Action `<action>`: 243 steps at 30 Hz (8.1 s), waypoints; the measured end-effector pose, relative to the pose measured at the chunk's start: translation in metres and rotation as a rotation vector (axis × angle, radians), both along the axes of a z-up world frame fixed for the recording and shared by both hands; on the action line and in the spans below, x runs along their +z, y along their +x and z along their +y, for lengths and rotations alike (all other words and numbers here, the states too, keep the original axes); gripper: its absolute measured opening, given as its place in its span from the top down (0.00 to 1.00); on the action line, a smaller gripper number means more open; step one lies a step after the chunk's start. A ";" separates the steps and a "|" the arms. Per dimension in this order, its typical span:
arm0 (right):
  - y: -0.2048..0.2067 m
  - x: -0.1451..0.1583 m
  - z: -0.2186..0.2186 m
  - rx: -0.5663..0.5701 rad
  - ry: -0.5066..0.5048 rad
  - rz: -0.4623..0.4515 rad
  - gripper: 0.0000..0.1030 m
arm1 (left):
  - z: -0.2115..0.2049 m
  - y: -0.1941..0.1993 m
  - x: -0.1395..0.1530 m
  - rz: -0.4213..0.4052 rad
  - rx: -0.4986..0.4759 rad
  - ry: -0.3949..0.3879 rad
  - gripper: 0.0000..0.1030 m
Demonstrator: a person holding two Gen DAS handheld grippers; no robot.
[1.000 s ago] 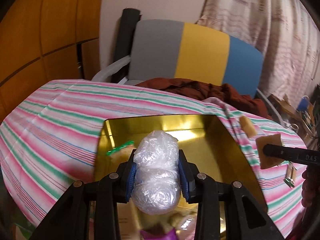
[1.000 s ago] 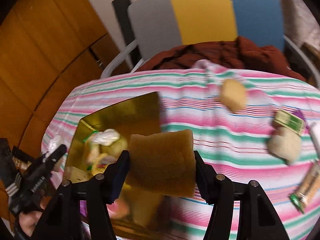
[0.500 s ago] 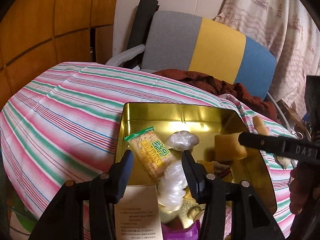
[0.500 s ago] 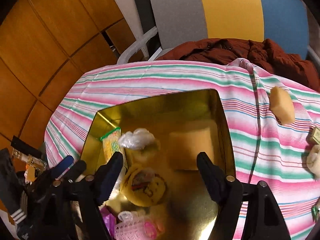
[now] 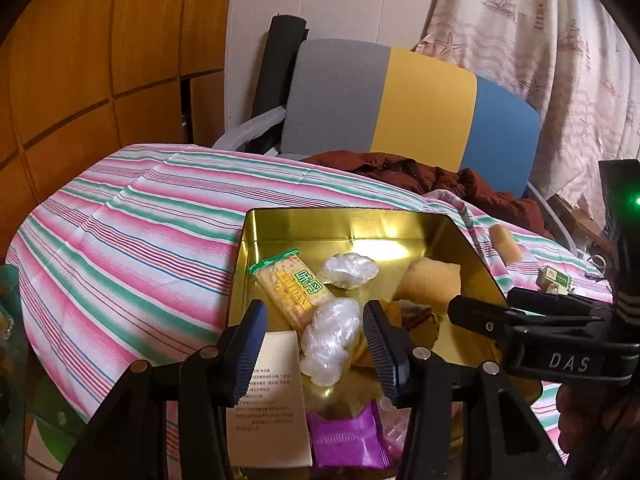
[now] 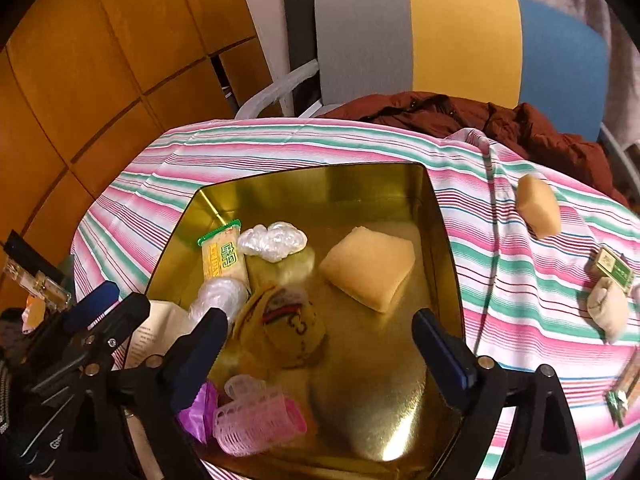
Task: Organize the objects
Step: 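Place the bundle with the left gripper while the right gripper places the sponge in the tray, then move both tools from the tray back to the remaining items, then grasp the second yellow sponge with the left gripper, then grasp the beige rolled sock with the right gripper, then place the sponge with the left gripper while the right gripper places the beige roll in the tray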
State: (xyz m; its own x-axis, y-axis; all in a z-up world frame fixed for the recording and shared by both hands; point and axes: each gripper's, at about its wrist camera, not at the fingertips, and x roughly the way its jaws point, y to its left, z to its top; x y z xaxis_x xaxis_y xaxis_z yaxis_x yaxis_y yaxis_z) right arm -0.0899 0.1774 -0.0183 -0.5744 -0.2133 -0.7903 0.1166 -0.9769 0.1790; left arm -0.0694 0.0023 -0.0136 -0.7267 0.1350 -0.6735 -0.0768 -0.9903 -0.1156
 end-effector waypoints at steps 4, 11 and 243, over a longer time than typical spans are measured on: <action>0.013 0.001 0.001 -0.015 0.031 0.027 0.03 | 0.003 0.008 -0.001 0.001 -0.007 -0.009 0.51; 0.031 0.000 0.007 -0.044 0.077 0.062 0.00 | 0.016 0.019 -0.001 0.003 -0.048 -0.025 0.51; -0.035 0.014 0.028 -0.003 -0.026 0.047 0.09 | 0.019 -0.047 -0.005 -0.044 -0.010 -0.023 0.21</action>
State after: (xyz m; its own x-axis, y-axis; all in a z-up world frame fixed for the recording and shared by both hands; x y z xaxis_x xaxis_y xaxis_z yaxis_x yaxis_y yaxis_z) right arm -0.1251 0.2052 -0.0047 -0.6115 -0.2319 -0.7565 0.1225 -0.9723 0.1990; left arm -0.1168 0.0213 -0.0182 -0.6953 0.1263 -0.7076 -0.0826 -0.9920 -0.0959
